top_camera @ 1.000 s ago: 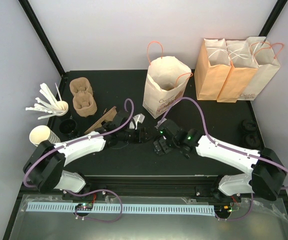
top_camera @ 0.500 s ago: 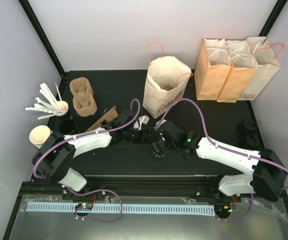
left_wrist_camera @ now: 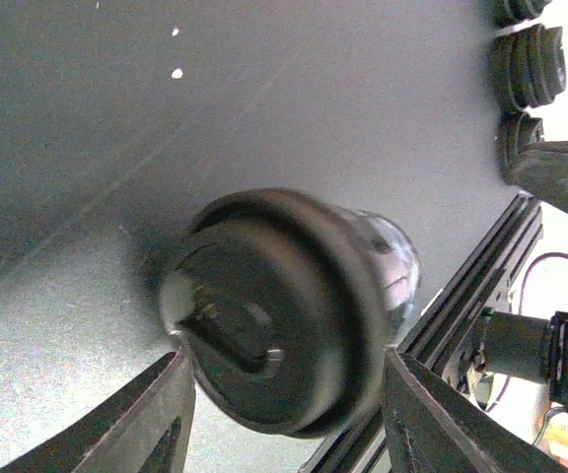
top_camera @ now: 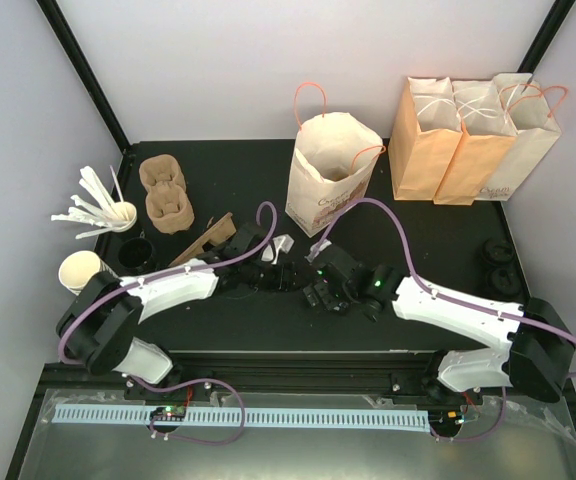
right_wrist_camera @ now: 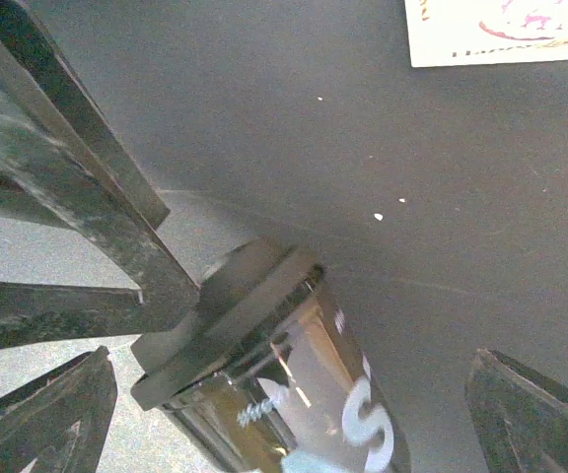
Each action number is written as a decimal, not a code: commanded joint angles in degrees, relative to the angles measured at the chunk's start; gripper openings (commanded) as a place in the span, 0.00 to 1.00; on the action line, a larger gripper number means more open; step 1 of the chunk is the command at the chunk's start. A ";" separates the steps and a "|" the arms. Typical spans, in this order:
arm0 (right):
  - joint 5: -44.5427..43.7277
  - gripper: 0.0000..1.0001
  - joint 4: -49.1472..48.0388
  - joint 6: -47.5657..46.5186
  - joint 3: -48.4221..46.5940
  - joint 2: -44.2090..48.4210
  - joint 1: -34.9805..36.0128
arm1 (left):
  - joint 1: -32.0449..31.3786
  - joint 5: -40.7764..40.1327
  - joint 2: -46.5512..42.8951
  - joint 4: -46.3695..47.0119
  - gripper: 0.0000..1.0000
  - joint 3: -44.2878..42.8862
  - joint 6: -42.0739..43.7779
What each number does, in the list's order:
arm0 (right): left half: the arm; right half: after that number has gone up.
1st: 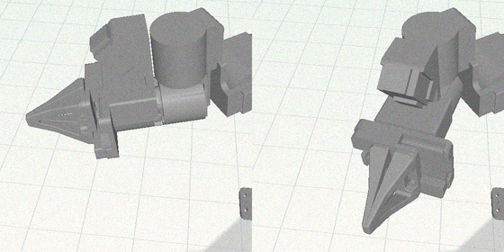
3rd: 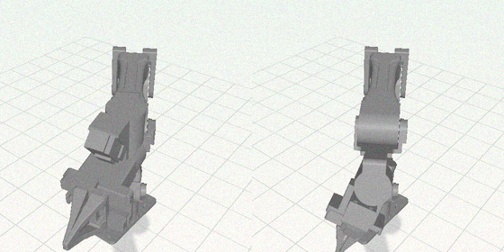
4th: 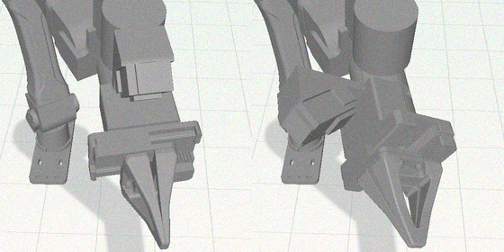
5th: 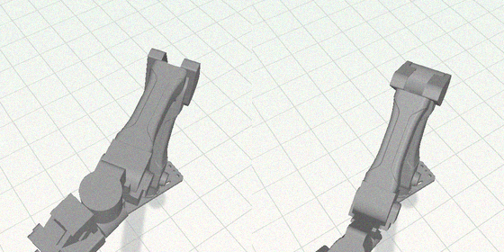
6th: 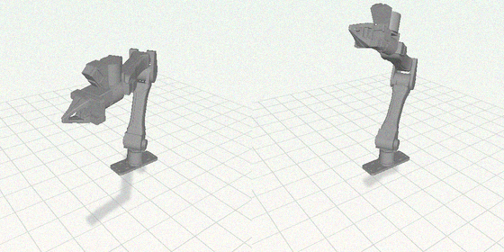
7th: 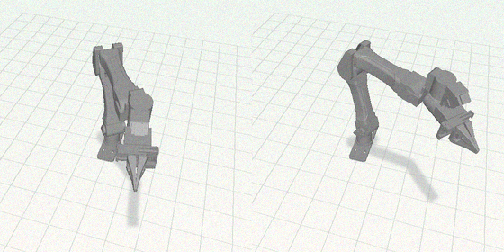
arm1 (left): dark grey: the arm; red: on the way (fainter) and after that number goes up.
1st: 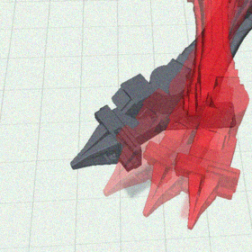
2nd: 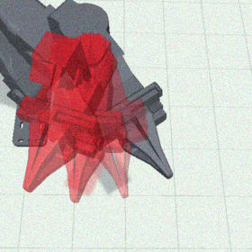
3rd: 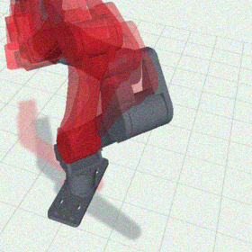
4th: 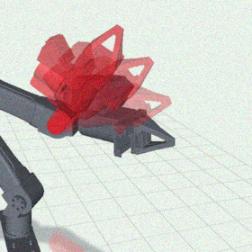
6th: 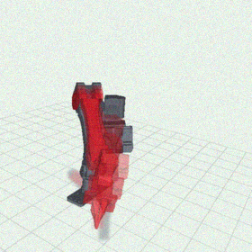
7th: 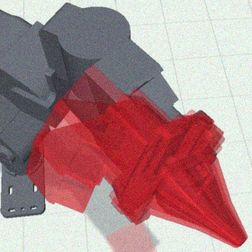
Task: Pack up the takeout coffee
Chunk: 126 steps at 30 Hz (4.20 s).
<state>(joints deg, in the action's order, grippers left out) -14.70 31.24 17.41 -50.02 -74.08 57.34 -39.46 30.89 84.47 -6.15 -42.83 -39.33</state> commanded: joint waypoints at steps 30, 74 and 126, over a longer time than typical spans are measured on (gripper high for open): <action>29.85 0.93 -0.92 21.67 9.47 8.16 -21.31 | 0.52 1.30 1.91 13.94 0.61 1.37 -4.05; 46.57 0.53 -27.06 21.11 22.09 5.08 -24.57 | -4.57 9.09 5.47 1.13 0.55 -12.22 6.16; 31.73 0.60 -7.49 8.57 -1.34 -0.35 -23.86 | 8.45 -5.57 -12.84 -10.13 0.48 -6.38 3.84</action>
<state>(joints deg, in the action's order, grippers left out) 18.61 20.64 29.02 -46.85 -71.96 32.88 -33.61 22.65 69.91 -17.47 -51.31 -33.69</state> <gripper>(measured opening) 0.599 0.482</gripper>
